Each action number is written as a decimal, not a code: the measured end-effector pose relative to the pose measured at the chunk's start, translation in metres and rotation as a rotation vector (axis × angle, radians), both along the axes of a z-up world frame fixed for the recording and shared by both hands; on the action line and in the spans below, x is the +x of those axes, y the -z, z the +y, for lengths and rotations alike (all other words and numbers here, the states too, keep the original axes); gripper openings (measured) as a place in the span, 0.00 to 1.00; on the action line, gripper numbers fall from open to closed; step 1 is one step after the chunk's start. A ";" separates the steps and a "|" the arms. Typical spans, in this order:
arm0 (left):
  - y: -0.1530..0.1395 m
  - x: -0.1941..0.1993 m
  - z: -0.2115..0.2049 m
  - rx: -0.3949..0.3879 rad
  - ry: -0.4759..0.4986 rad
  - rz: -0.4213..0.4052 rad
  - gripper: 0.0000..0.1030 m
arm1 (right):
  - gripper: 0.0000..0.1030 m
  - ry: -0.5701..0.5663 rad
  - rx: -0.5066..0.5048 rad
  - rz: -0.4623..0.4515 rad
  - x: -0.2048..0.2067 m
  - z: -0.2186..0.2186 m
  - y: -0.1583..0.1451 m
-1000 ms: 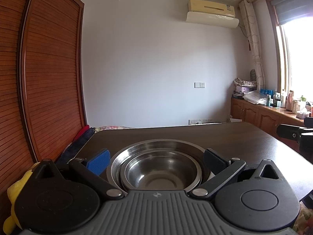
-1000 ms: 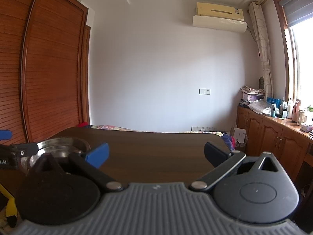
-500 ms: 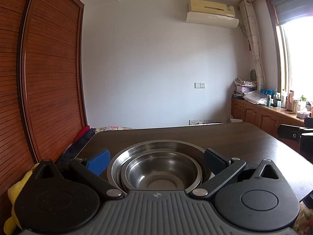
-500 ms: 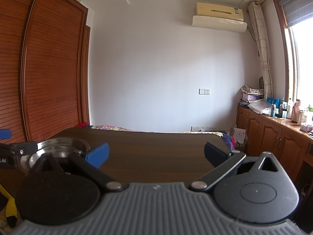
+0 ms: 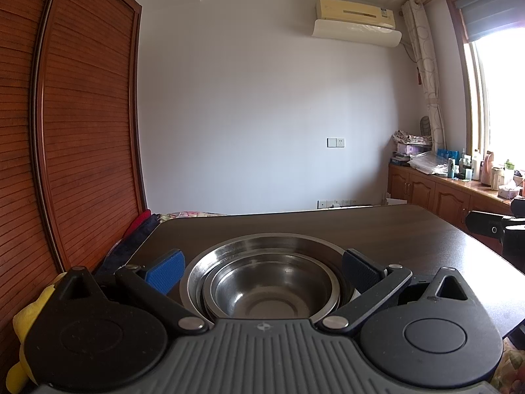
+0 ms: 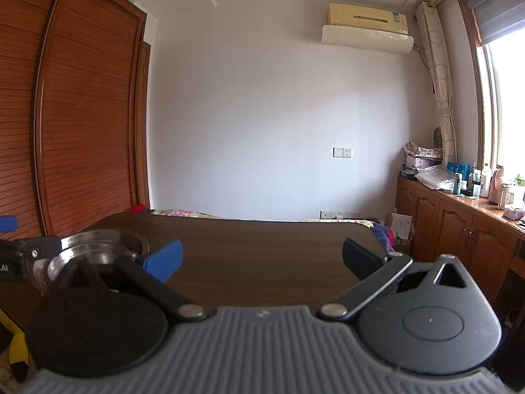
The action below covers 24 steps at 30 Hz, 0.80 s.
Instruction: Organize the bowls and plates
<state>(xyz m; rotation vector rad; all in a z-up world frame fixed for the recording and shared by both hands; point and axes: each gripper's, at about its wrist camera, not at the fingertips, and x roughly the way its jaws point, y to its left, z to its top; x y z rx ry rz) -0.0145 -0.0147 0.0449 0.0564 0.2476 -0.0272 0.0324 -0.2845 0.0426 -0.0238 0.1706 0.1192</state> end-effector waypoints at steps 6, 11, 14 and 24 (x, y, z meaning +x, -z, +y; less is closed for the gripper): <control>0.000 0.000 0.000 0.001 0.000 0.000 1.00 | 1.00 0.004 -0.002 0.001 0.000 -0.001 0.001; 0.000 -0.001 -0.001 0.001 0.000 -0.001 1.00 | 1.00 0.004 -0.001 0.003 0.001 -0.002 0.002; 0.000 0.000 0.000 0.002 0.001 -0.001 1.00 | 1.00 0.003 0.001 0.004 0.000 -0.002 0.002; 0.001 0.001 -0.001 0.007 0.004 0.001 1.00 | 1.00 0.006 0.002 0.004 0.001 -0.004 0.002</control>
